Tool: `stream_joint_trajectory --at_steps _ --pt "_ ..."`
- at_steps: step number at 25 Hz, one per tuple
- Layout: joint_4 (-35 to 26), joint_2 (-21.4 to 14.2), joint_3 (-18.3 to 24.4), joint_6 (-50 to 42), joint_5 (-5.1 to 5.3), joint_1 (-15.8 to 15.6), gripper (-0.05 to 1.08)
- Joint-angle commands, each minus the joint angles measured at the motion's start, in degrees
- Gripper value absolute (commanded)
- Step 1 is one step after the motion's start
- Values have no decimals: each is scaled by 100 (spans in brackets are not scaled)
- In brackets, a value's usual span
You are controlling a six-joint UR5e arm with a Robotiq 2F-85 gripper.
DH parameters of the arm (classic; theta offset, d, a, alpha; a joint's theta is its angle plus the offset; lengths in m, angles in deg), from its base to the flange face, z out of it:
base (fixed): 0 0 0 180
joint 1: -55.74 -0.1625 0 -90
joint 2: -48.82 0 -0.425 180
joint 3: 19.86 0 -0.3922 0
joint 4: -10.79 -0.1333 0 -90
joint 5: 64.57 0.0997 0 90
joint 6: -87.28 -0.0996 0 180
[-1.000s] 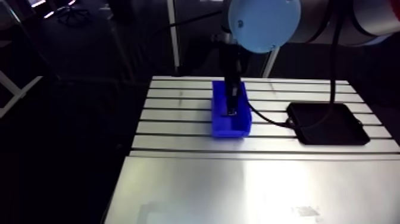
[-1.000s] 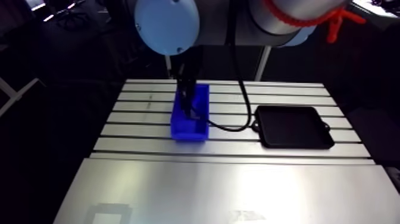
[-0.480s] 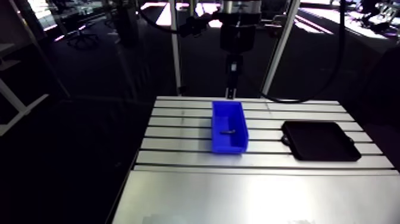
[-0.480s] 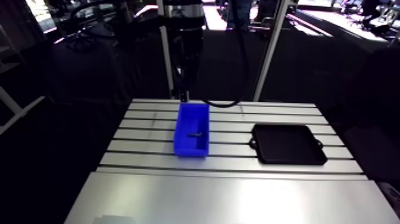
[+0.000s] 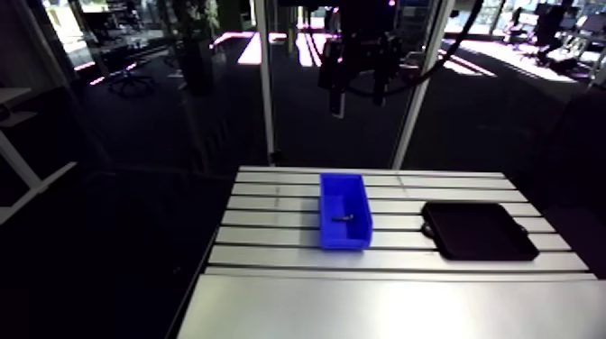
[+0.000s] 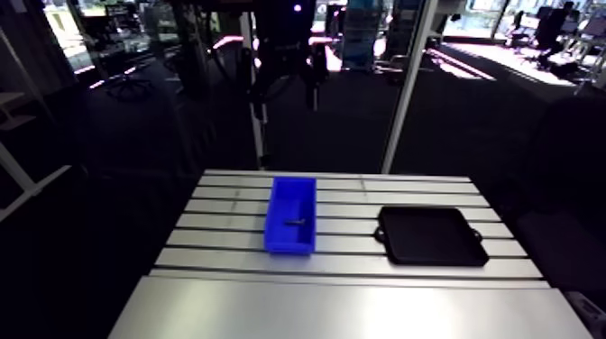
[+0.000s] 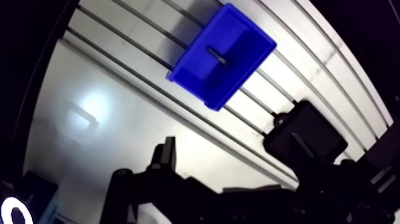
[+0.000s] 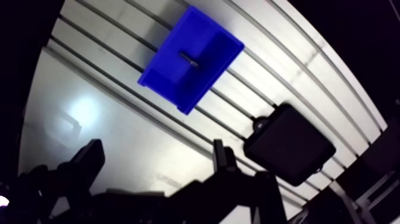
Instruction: Pick up the M10 bolt from the tray and put it into the blue bin.
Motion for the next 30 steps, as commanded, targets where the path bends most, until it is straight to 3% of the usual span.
stream_joint_trajectory --at_steps 1,10,30 --pt "-258 -278 138 -2290 -8 65 1" --pt "-398 -463 437 -2668 -8 680 1" --pt "-390 -410 543 -2677 36 671 1"
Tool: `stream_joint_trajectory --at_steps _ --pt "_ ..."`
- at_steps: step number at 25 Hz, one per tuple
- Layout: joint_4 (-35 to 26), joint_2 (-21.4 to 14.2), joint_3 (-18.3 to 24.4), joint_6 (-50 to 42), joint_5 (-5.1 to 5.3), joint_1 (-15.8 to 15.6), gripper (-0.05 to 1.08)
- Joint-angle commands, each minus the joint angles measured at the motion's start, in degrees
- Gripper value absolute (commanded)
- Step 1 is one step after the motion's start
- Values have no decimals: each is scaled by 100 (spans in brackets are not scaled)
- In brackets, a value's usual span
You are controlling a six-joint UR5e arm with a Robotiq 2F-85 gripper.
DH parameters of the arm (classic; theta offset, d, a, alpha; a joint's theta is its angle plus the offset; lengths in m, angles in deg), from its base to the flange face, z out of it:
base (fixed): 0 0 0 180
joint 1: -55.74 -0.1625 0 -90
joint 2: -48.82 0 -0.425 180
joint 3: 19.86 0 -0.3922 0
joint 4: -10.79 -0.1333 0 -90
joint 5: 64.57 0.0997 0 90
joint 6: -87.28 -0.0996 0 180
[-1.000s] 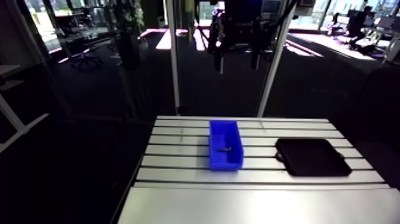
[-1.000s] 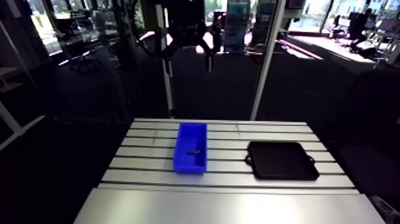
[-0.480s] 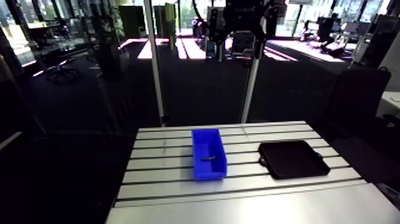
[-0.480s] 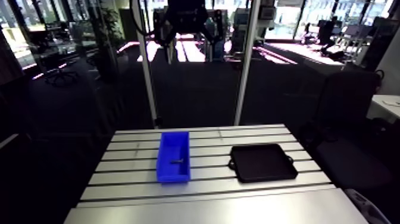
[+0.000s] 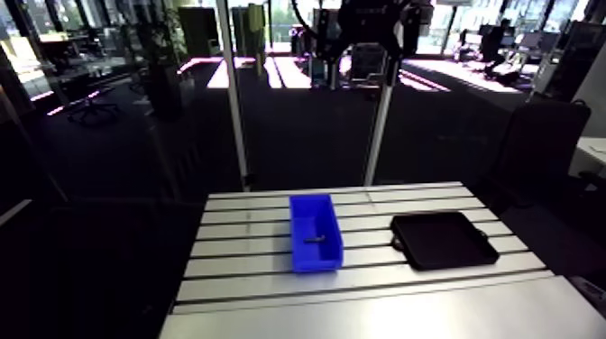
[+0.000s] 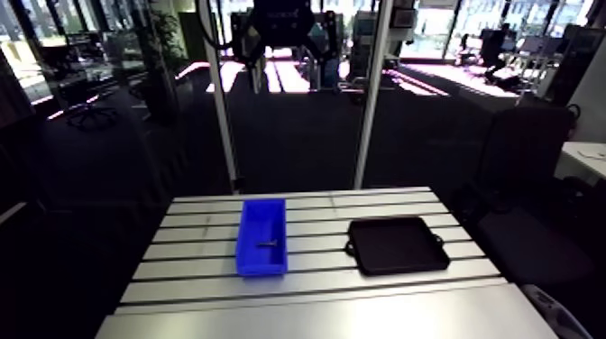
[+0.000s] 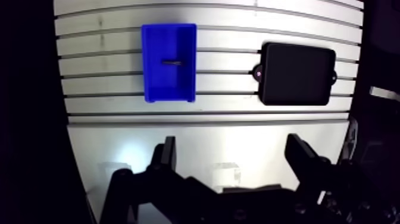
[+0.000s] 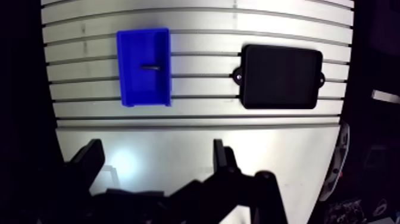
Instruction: Pick up the M10 bolt from the tray and put it into the blue bin.
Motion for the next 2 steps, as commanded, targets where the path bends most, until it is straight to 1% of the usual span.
stream_joint_trajectory --at_steps 1,2 --pt "9 22 36 -1 16 -16 1" --pt "9 22 28 -1 16 -16 1"
